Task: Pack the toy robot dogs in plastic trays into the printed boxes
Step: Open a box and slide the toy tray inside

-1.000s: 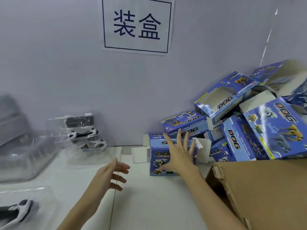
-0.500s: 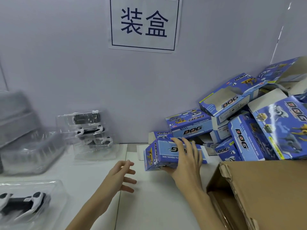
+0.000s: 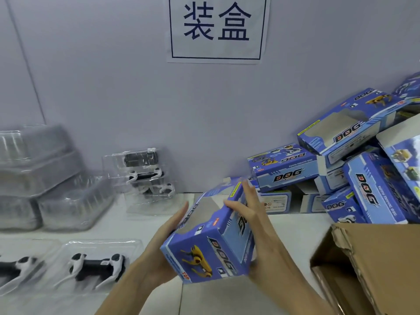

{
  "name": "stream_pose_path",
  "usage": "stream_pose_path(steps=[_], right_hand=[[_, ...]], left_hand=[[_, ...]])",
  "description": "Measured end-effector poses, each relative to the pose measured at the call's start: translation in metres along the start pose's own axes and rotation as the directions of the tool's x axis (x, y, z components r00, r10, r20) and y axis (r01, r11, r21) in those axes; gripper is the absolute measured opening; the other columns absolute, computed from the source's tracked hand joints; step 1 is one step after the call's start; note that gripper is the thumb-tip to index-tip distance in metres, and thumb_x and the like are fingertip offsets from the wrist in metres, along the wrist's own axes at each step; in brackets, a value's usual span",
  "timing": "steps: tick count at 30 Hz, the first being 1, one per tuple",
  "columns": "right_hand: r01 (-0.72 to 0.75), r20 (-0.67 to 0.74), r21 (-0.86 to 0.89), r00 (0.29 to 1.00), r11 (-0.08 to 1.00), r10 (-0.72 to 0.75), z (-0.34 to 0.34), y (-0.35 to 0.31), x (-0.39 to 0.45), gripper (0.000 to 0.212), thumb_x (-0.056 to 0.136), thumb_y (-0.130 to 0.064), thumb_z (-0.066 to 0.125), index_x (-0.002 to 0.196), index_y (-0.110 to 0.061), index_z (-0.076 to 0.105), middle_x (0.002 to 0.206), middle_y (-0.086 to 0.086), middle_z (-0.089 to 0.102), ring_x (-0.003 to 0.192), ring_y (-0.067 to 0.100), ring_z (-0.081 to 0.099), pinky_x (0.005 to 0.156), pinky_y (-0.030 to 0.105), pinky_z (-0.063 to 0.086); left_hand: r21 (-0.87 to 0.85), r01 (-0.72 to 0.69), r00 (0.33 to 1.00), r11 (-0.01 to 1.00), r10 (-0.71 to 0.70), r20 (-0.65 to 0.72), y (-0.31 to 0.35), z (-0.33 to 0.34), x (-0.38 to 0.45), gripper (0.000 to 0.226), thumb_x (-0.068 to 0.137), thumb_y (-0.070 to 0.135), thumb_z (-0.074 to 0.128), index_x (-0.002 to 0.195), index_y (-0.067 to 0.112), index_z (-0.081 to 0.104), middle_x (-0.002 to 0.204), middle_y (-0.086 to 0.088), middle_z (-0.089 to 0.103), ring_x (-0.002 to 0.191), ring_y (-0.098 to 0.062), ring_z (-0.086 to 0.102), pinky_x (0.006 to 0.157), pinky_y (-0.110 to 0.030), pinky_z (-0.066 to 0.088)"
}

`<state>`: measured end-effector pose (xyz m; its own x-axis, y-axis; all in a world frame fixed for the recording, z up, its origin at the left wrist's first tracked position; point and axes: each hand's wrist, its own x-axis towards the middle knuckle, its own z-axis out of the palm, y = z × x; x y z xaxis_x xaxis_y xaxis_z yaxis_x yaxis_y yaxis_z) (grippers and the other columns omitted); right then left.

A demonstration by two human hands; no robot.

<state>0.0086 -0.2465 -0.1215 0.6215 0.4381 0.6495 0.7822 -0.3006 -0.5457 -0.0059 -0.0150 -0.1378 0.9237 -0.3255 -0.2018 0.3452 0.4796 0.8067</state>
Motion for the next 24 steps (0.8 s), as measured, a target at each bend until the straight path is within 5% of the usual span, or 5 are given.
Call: stream_pose_path(steps=[4, 7, 10, 15, 24], right_hand=[[-0.171, -0.019, 0.042, 0.985, 0.984, 0.172, -0.014, 0.011, -0.001, 0.093, 0.097, 0.014, 0.053, 0.145, -0.065, 0.042, 0.168, -0.027, 0.016, 0.152, -0.008, 0.022, 0.111, 0.009, 0.036], [-0.330, -0.093, 0.179, 0.932, 0.927, 0.350, -0.025, 0.024, -0.012, 0.068, 0.106, 0.010, 0.039, 0.134, -0.048, 0.062, 0.144, -0.014, 0.062, 0.129, 0.008, 0.062, 0.096, 0.020, 0.056], [-0.408, -0.120, 0.487, 0.844, 0.772, 0.522, -0.029, 0.023, -0.005, 0.027, 0.107, -0.024, 0.048, 0.124, -0.032, 0.068, 0.114, -0.005, 0.078, 0.104, 0.016, 0.076, 0.078, 0.026, 0.062], [-0.341, -0.117, 0.665, 0.831, 0.664, 0.544, -0.032, 0.015, 0.000, 0.046, 0.098, -0.059, 0.053, 0.134, -0.032, 0.059, 0.114, -0.005, 0.077, 0.108, 0.014, 0.073, 0.088, 0.033, 0.054], [-0.295, -0.191, 0.646, 0.830, 0.704, 0.523, -0.024, 0.008, -0.004, 0.048, 0.090, -0.051, 0.050, 0.131, -0.026, 0.055, 0.107, -0.004, 0.076, 0.093, 0.010, 0.076, 0.062, 0.017, 0.057]], left_hand=[[0.135, -0.247, 0.956, 0.960, 0.263, -0.127, 0.002, 0.019, 0.002, 0.071, 0.080, 0.041, 0.085, 0.145, 0.027, 0.060, 0.138, -0.006, 0.070, 0.120, -0.030, 0.071, 0.089, -0.041, 0.062], [0.374, -0.426, 0.857, 0.824, 0.500, -0.124, 0.001, 0.030, 0.000, 0.078, 0.083, 0.037, 0.080, 0.149, 0.050, 0.041, 0.138, 0.006, 0.069, 0.122, -0.023, 0.070, 0.098, -0.042, 0.060], [0.441, -0.500, 0.820, 0.746, 0.571, -0.036, -0.002, 0.038, -0.001, 0.087, 0.084, 0.033, 0.084, 0.144, 0.068, 0.031, 0.144, 0.010, 0.063, 0.127, -0.022, 0.067, 0.096, -0.042, 0.061], [0.477, -0.522, 0.826, 0.708, 0.559, 0.073, -0.014, 0.048, -0.002, 0.099, 0.079, 0.030, 0.089, 0.141, 0.076, 0.027, 0.152, 0.007, 0.054, 0.130, -0.025, 0.064, 0.094, -0.046, 0.061], [0.582, -0.488, 0.843, 0.650, 0.524, 0.121, -0.031, 0.058, 0.003, 0.098, 0.083, 0.039, 0.087, 0.152, 0.061, 0.021, 0.148, 0.011, 0.058, 0.128, -0.018, 0.065, 0.100, -0.036, 0.059]])
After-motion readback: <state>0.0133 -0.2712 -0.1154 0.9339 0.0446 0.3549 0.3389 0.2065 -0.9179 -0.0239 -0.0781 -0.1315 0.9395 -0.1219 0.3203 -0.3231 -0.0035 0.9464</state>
